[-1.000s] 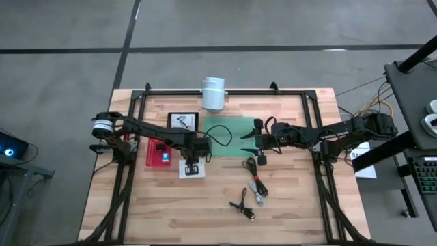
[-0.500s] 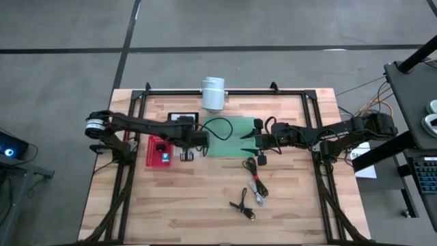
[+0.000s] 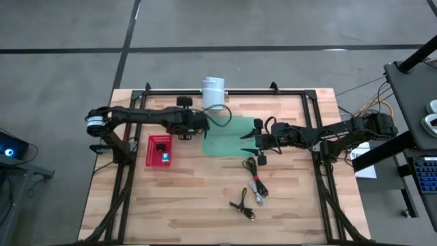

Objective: Pick and place items into bin
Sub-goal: Put the white usb box into the black bin

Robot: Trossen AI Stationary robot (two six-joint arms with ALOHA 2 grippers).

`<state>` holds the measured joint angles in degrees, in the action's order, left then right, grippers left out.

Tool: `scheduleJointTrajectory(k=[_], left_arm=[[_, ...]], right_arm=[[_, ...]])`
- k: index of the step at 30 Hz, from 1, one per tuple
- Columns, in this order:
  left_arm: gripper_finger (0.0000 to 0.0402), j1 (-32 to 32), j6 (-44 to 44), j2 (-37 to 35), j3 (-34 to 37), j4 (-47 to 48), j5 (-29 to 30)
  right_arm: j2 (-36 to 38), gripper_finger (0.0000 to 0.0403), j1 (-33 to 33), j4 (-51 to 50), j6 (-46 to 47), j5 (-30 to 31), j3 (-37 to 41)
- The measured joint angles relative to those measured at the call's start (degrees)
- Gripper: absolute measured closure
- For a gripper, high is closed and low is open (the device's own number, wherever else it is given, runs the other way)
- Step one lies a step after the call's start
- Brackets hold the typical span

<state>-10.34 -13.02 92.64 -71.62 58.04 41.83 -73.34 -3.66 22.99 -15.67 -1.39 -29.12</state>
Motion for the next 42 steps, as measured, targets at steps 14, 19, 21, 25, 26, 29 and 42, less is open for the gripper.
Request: scheduleJointTrajectory(k=[14,19,21,25,26,29,42], left_arm=[[0.0401,-7.8,-7.0,0.0,2.4,-8.3,-8.3],[0.0401,-8.4,-10.2,0.0,4.0,-11.4,-8.8],[0.0401,-8.8,-10.3,0.0,4.7,-11.3,-9.3],[0.0401,-9.9,-10.0,0.0,5.7,-11.0,-12.9],[0.0401,-10.1,-9.9,0.0,5.7,-11.2,-13.8],[0.04,-10.3,-9.9,0.0,5.7,-12.7,-14.6],[0.0299,-10.3,-9.9,-0.1,5.6,-13.9,-14.7]], right_arm=[[0.0,0.0202,0.0,0.0,-0.8,0.0,0.1],[0.0,0.0202,0.0,0.0,-0.8,0.0,0.1],[0.0,0.0202,0.0,0.0,-0.8,0.0,0.2],[0.0,0.0202,0.0,0.0,-0.9,0.0,0.2],[0.0,0.0202,0.0,0.0,-0.9,0.0,0.2],[0.0,0.0202,0.0,0.0,-0.9,0.0,0.2],[0.0,0.0202,0.0,0.0,-0.9,0.0,0.2]])
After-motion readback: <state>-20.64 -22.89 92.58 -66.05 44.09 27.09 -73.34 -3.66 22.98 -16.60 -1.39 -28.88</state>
